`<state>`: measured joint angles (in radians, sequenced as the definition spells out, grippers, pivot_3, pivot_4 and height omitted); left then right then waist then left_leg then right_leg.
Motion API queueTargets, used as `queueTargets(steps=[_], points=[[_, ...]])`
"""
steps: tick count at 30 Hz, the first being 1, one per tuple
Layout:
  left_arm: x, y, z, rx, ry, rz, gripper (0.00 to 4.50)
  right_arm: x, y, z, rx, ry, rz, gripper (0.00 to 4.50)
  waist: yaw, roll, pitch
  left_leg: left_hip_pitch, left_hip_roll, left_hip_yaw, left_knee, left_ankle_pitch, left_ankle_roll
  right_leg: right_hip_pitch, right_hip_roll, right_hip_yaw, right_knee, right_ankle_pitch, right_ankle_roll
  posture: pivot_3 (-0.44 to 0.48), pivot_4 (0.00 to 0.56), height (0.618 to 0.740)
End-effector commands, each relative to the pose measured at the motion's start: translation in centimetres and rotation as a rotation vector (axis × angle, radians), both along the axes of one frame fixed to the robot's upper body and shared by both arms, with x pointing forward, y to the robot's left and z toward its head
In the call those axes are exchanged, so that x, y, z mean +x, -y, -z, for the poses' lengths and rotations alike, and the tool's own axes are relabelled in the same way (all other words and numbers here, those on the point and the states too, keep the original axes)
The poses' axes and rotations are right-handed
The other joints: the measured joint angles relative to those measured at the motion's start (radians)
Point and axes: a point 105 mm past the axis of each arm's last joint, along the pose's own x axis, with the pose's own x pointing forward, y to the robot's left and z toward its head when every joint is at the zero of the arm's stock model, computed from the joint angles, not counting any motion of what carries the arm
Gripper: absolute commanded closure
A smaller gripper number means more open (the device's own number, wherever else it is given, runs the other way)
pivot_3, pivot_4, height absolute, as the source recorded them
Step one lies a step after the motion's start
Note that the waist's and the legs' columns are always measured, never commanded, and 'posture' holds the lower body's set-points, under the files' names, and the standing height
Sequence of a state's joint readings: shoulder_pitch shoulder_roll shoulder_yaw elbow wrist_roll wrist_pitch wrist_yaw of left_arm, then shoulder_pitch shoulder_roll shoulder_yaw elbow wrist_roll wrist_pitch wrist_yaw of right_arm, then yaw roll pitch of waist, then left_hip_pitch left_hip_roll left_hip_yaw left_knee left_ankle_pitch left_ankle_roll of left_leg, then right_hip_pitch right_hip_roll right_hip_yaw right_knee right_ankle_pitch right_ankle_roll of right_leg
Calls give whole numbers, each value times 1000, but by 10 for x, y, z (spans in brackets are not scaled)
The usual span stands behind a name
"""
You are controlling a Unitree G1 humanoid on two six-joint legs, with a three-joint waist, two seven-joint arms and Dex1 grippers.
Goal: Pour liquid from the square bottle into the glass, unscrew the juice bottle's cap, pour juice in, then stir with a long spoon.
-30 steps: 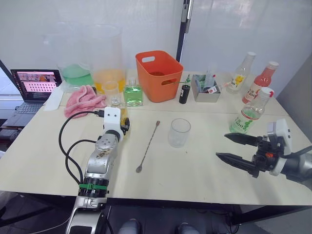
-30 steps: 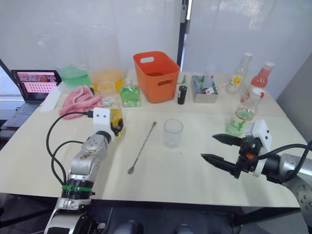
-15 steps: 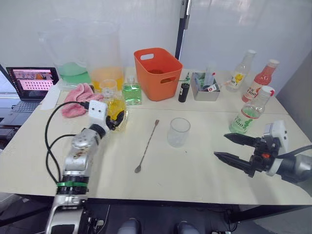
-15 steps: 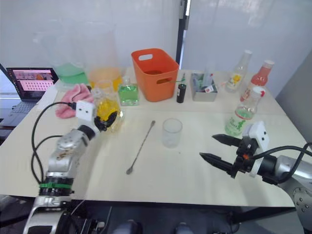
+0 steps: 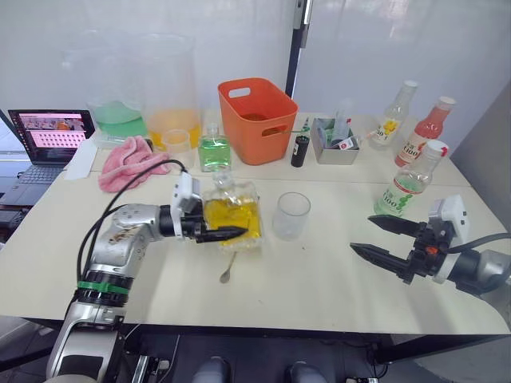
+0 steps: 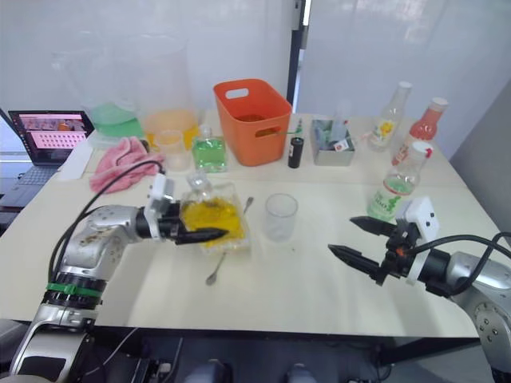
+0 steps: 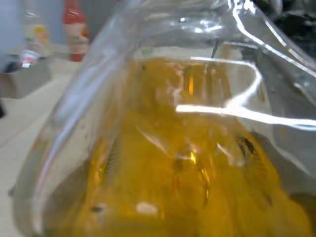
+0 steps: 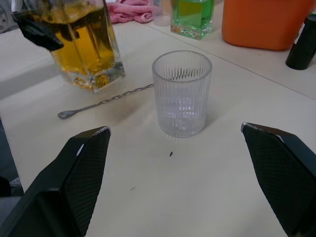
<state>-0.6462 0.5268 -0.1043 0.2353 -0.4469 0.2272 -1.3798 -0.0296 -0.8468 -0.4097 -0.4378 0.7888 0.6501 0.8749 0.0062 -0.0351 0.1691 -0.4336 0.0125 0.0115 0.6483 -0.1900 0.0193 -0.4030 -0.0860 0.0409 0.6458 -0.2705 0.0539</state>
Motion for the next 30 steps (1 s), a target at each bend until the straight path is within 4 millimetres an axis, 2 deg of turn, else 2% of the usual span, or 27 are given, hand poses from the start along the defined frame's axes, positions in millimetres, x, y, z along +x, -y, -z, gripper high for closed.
queueTargets(steps=[1, 3, 7, 15, 19, 21, 22, 23, 30], points=[[-7, 35, -12, -41, 119, 153, 1695, -2, 3, -12, -14, 60, 12, 0, 4, 0, 0, 0, 0, 0, 1, 0, 0, 0, 0, 0, 0, 0, 0, 0, 150, 739], [-7, 44, -8, -57, 112, 170, 1695, -2, 3, -12, -15, 62, 17, 0, 6, 0, 0, -2, 0, 0, 3, 0, 0, 0, 0, 0, 0, 0, 0, 0, 150, 739], [-6, 53, 21, 51, 132, 214, 1695, -5, 2, -13, -15, 63, 19, 0, -1, 0, 0, -5, 1, -1, 7, 0, 1, -1, 2, 1, 1, 0, 0, 0, 150, 739], [-1, 64, 40, 64, 158, 179, 1695, -8, 1, -15, -18, 62, 22, 0, 8, 1, -1, -5, 1, -5, 11, -1, 1, 1, 3, 1, 2, 0, 0, 0, 150, 739], [2, 62, 42, 42, 145, 153, 1695, -8, 1, -16, -18, 59, 22, 0, 15, 3, -1, -2, 1, -6, 13, -1, 1, 7, 3, 1, 1, 0, 1, 0, 150, 739], [4, 60, 36, 8, 138, 141, 653, -8, 0, -16, -18, 59, 20, 0, 13, 3, -1, 3, 1, -6, 13, -1, 1, 13, 3, 0, 0, 0, 1, 0, 150, 739], [3, 60, 33, -4, 134, 145, 559, -8, 0, -16, -18, 58, 19, 0, 10, 3, -1, 4, 2, -6, 13, -1, 1, 13, 3, 0, 0, 0, 1, 0, 150, 739], [2, 59, 30, -9, 133, 150, 44, -8, -1, -16, -17, 57, 15, 0, 7, 3, -1, 3, 2, -7, 13, -1, 1, 13, 4, 0, 0, 0, 1, 0, 150, 739], [-8, 50, 6, 2, 58, 213, 15, -10, -6, -16, -17, 47, -33, 0, -1, 3, -1, 3, 3, -11, 13, -1, 2, 13, 7, 2, 0, 0, 1, 0, 150, 739]])
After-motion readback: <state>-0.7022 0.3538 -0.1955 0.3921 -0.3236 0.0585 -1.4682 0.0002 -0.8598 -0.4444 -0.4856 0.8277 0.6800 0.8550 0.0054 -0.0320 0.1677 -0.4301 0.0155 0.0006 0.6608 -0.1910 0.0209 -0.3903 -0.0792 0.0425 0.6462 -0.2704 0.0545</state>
